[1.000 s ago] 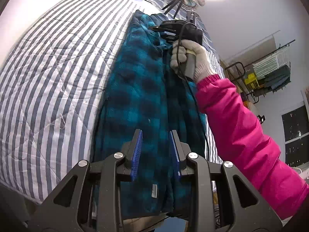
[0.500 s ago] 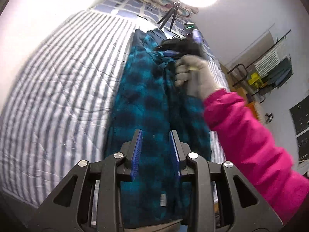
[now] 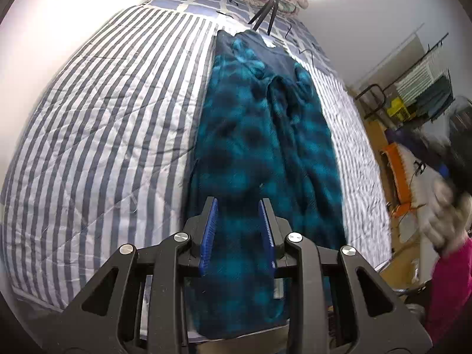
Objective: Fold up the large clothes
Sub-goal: 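Move both open tools down and grasp the hem of the folded shirt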
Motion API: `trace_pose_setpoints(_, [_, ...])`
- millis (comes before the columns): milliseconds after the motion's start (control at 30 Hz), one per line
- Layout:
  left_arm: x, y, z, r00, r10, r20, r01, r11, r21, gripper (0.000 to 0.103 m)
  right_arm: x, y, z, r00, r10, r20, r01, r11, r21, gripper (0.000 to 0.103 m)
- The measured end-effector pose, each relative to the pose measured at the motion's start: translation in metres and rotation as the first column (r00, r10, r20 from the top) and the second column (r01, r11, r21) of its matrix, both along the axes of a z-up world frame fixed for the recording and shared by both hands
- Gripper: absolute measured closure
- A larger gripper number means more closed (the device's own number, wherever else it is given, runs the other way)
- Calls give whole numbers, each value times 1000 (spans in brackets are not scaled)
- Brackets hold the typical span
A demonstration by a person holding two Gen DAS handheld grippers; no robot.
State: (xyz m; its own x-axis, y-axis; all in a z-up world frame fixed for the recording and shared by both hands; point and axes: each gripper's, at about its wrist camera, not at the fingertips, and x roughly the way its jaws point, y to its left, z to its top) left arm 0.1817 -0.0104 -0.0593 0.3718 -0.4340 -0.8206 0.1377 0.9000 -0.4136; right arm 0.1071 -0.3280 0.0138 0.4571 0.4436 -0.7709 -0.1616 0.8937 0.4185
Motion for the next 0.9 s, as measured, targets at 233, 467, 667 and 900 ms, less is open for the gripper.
trace_pose_setpoints(233, [-31, 13, -28, 999, -19, -48, 19, 1000, 9, 46, -93, -4, -58, 988, -56, -146, 51, 998, -39, 59])
trace_pose_setpoints(467, [-59, 24, -79, 981, 23, -192, -33, 998, -53, 46, -122, -5, -125, 953, -144, -266, 128, 989, -79, 53])
trace_pose_setpoints(667, [-82, 28, -110, 958, 33, -285, -81, 984, -159, 46, -140, -21, -155, 931, -177, -318, 202, 978, 46, 44])
trace_pose_setpoints(900, [-100, 9, -109, 965, -45, -260, -3, 984, -180, 46, -148, -16, -184, 922, -142, -359, 227, 951, 208, 44])
